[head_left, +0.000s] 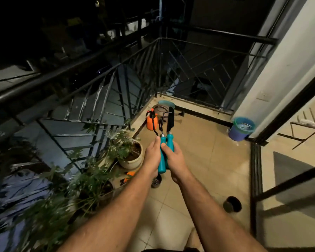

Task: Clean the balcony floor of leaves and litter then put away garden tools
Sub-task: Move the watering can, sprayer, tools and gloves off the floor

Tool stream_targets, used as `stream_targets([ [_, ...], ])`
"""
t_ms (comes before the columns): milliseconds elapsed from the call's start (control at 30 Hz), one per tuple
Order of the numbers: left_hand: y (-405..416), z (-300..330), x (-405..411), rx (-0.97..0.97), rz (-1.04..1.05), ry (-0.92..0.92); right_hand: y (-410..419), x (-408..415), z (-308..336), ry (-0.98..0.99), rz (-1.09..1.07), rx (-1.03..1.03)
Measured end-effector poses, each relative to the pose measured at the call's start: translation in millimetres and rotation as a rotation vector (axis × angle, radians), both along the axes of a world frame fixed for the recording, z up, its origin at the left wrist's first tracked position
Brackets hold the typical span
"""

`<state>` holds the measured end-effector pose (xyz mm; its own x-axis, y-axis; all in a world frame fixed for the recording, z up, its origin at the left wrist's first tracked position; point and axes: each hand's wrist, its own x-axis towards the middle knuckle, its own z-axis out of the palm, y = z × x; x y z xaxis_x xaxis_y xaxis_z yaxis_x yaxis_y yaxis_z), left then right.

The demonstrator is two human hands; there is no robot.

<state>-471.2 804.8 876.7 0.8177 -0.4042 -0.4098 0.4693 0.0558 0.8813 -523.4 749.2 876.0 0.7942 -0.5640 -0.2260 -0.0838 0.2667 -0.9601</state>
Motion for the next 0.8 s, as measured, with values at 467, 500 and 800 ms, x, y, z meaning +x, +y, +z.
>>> stream_targets([
  [467,-274.7,26.8,-20.0,-0.057,-0.126,-0.03,-271.0,-24.8,30.9,0.103,-0.026,-0.141],
  [500,-293.2,29.9,-19.8,-0.068,-0.127,-0.038,-289.3,-25.1,33.3,0.101,-0.028,-0.156],
  [800,-422.0,25.6,22.7,-0.104,-0.136,-0.052,-414.3,13.1,35.1,0.099,-0.005,-0.15],
])
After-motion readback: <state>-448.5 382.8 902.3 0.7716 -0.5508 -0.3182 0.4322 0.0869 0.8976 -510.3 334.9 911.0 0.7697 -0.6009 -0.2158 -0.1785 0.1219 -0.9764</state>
